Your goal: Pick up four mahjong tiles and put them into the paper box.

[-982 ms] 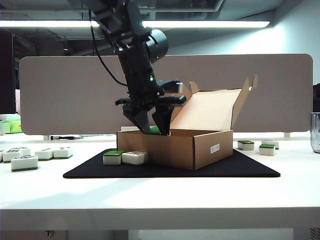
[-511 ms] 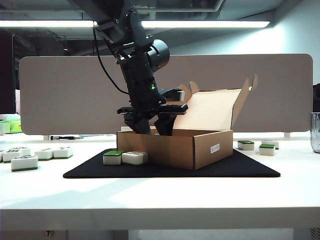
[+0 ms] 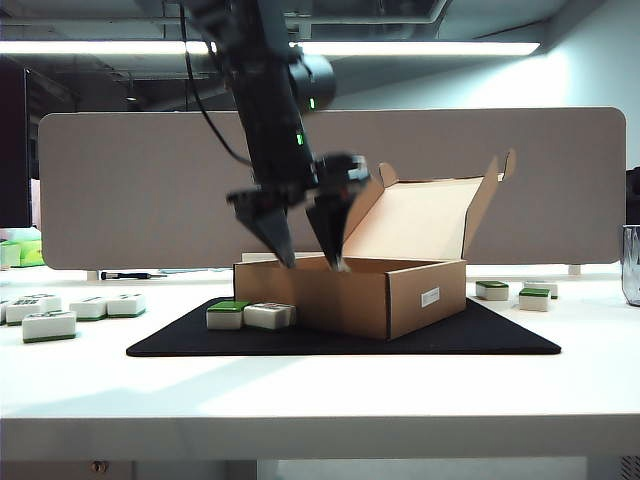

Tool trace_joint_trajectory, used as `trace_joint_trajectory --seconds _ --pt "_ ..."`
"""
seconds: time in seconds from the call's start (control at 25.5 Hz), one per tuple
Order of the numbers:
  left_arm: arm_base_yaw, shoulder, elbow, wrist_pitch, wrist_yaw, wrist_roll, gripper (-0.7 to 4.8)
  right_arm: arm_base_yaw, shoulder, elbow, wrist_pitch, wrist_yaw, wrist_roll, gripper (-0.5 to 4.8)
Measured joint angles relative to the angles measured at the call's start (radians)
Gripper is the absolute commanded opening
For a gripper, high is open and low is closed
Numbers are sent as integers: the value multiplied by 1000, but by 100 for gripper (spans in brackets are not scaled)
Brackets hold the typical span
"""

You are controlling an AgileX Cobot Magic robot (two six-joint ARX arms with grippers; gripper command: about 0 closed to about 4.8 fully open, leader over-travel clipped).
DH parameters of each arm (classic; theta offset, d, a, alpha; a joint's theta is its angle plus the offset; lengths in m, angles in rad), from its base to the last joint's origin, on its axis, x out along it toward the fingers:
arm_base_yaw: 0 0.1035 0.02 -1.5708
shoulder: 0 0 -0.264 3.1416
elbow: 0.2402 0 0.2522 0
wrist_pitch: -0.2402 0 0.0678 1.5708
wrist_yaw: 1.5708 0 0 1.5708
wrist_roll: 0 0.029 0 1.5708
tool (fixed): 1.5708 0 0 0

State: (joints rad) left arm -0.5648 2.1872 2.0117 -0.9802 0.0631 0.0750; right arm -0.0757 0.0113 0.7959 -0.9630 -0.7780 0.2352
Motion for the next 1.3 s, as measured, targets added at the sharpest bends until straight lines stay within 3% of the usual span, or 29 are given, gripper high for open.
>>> trace_joint_trajectory --seconds 0.16,0.31,0.43,0.51,0.83,1.3 --pt "0 -35 85 -125 -28 1 309 0 0 0 0 0 0 -1" --pt "4 -48 103 -245 -203 -1 309 0 0 0 0 0 0 -1" --pt "13 -48 102 -293 -234 -47 309 0 0 0 0 0 0 -1" --pt "28 -45 80 -295 -240 -128 309 0 0 0 0 1 0 -1" --pt "62 -10 16 -201 -238 -205 308 0 0 0 0 0 0 -1" --pt "68 89 7 -164 -238 -207 267 0 0 0 0 0 0 -1"
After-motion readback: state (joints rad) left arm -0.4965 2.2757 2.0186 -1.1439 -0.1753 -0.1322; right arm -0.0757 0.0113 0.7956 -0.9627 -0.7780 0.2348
